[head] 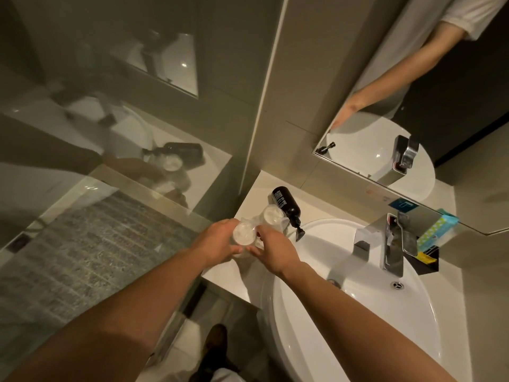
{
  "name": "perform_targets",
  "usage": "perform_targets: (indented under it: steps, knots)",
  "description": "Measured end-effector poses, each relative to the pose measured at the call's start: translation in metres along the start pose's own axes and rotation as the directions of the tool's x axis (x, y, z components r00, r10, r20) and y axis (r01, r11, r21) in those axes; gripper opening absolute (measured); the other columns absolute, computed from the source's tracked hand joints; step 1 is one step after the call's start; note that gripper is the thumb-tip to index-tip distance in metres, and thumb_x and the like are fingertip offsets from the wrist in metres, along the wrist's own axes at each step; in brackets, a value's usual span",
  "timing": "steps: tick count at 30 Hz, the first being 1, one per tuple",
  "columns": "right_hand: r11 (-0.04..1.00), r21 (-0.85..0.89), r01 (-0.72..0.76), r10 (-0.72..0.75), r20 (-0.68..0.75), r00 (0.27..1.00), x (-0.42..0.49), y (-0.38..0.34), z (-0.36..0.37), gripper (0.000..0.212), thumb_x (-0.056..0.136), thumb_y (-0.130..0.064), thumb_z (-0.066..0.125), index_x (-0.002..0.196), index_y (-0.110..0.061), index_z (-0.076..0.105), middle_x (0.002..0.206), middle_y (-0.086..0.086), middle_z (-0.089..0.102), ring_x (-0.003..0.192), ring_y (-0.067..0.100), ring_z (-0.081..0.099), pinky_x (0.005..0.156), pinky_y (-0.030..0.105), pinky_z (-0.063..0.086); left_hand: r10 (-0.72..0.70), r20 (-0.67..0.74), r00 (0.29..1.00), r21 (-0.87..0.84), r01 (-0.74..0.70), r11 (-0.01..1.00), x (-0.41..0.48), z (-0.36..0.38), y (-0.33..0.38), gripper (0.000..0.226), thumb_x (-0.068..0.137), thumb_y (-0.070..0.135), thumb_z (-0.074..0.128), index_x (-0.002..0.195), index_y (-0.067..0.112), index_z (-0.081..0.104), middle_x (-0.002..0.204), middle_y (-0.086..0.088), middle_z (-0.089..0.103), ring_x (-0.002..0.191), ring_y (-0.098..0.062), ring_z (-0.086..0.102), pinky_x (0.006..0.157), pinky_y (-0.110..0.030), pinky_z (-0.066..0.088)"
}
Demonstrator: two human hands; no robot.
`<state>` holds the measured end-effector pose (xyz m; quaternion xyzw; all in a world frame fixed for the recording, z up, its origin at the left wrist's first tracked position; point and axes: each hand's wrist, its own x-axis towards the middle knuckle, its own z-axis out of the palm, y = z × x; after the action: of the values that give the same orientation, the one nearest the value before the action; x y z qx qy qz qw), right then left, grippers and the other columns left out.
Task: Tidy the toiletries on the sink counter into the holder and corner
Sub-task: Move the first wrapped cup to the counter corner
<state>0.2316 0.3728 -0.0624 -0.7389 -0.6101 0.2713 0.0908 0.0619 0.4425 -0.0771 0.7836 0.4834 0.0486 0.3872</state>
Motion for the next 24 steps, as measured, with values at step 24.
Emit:
perform_targets:
  steps: [24]
  knots:
    - [0.993,0.086,0.087,-0.025,-0.548,0.836,-0.236,0.108,-0.169,0.042,0.089,-0.042,0.069,0.127,-0.026,0.059,0.116,-0.003,0.07,0.1,0.016,0.065,0.081,0.036,0.053,0.511,-0.014,0.859,0.136,-0.505,0.853,-0.079,0.029,0.273,0.053,0.076,0.038,0.086,0.123,0.036,0.06,0.108,0.019,0.067,0.089,-0.005,0.06,0.077,-0.032,0.048]
